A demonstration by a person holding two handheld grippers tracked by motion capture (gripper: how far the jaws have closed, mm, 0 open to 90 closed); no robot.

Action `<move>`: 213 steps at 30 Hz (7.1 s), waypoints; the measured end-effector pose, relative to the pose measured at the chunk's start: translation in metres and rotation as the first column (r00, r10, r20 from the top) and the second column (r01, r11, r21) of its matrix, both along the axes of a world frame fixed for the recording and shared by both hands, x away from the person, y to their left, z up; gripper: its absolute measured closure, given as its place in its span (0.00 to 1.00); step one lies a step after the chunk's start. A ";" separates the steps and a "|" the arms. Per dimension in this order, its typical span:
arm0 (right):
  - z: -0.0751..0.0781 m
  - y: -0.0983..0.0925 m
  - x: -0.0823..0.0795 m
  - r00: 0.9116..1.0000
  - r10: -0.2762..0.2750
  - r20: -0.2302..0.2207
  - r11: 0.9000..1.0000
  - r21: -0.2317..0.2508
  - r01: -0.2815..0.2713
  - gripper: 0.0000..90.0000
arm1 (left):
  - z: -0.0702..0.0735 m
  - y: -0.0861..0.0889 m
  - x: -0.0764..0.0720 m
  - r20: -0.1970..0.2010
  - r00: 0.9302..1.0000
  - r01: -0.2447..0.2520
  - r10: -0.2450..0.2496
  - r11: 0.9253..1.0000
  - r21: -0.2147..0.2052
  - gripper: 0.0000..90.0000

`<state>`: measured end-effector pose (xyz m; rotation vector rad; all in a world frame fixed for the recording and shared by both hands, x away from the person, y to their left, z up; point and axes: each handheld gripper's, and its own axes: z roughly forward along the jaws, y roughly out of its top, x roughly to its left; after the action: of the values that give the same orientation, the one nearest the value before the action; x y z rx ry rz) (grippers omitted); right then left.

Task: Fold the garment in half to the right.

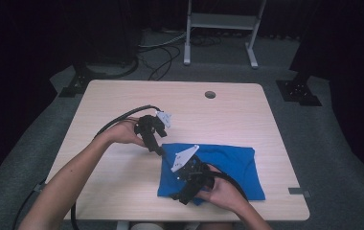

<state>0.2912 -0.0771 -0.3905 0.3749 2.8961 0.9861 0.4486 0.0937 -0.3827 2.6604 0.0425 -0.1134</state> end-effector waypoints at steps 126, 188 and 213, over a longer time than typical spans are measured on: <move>-0.015 0.035 0.002 0.998 0.054 -0.011 0.996 -0.073 -0.055 0.16 | -0.025 0.006 0.010 -0.062 0.998 -0.019 0.017 0.999 -0.036 0.83; -0.013 0.030 -0.009 0.995 0.067 0.073 0.995 -0.077 -0.061 0.29 | 0.001 0.007 -0.010 -0.112 0.993 -0.045 0.018 0.971 -0.237 0.96; -0.025 0.040 -0.009 0.994 0.111 0.024 0.986 -0.129 -0.107 0.56 | 0.006 0.006 -0.012 -0.108 0.994 -0.037 0.011 0.968 -0.248 0.96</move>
<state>0.2817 -0.0371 -0.4155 0.1930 2.9586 0.8064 0.4363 0.0996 -0.3769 2.3995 0.0890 -0.2358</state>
